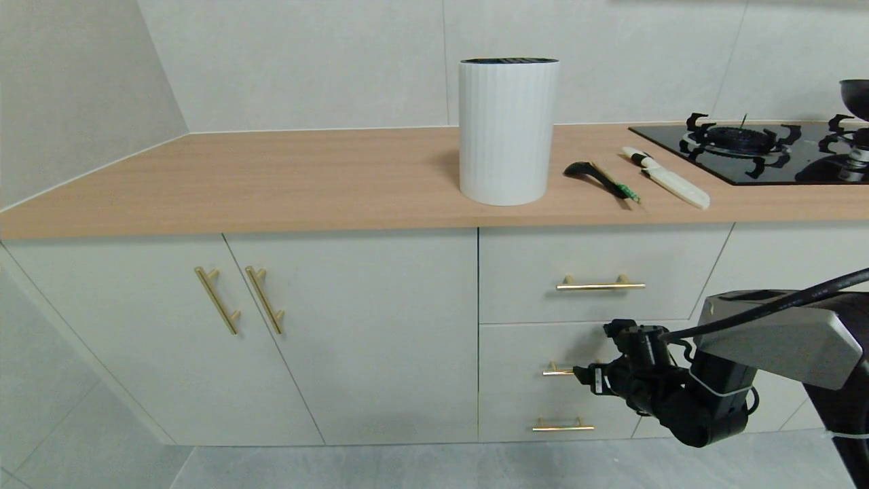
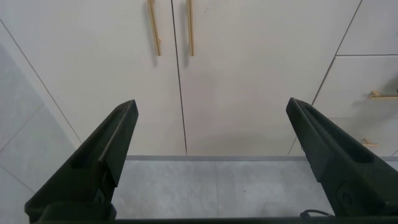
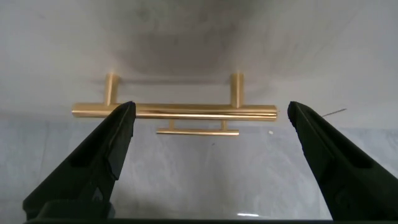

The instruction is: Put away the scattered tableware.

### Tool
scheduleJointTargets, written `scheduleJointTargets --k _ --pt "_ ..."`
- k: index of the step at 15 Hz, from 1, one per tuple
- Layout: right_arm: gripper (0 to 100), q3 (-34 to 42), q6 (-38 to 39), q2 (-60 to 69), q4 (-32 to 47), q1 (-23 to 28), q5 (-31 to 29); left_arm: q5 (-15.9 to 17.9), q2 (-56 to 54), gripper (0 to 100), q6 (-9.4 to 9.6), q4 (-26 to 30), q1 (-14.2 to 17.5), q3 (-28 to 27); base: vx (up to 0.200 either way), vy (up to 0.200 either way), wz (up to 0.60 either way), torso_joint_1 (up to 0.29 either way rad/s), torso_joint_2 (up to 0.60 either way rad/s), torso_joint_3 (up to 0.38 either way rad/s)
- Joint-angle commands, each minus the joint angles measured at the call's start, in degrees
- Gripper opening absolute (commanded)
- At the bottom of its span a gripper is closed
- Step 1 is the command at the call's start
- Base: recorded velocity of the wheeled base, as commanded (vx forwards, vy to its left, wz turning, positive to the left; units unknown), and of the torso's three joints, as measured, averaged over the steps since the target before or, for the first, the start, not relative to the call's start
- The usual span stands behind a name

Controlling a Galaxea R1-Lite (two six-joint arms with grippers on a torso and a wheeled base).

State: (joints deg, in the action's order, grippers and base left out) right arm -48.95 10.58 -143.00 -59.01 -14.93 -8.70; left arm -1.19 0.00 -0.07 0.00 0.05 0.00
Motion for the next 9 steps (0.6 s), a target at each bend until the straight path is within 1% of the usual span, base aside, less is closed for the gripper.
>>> scheduleJointTargets --k 1,3,4,5,7,9 --pt "100 -1.59 0.40 2.02 0.83 0.52 0.35 -0.04 0.09 100 -0.01 0.00 0.04 0.00 0.000 0.000 0.00 0.000 0.00 0.000" --pt "100 -4.84 0.49 -0.44 1.36 0.52 -2.02 -0.04 0.09 100 -0.01 0.00 0.04 0.00 0.000 0.000 0.00 0.000 0.00 0.000" --pt "100 -5.02 0.32 -0.27 1.71 0.43 -2.02 -0.04 0.09 100 -0.01 0.00 0.04 0.00 0.000 0.000 0.00 0.000 0.00 0.000" --pt "100 -5.63 0.23 -0.18 3.64 0.34 -2.02 -0.04 0.09 100 -0.01 0.00 -0.05 0.00 0.000 0.000 0.00 0.000 0.00 0.000" --pt "100 -5.46 0.23 -0.53 5.67 0.26 -1.93 -0.04 0.09 100 -0.01 0.00 0.04 0.00 0.000 0.000 0.00 0.000 0.00 0.000" --pt "100 -4.49 0.14 0.44 4.79 0.87 -1.93 -0.04 0.09 100 -0.01 0.00 0.04 0.00 0.000 0.000 0.00 0.000 0.00 0.000"
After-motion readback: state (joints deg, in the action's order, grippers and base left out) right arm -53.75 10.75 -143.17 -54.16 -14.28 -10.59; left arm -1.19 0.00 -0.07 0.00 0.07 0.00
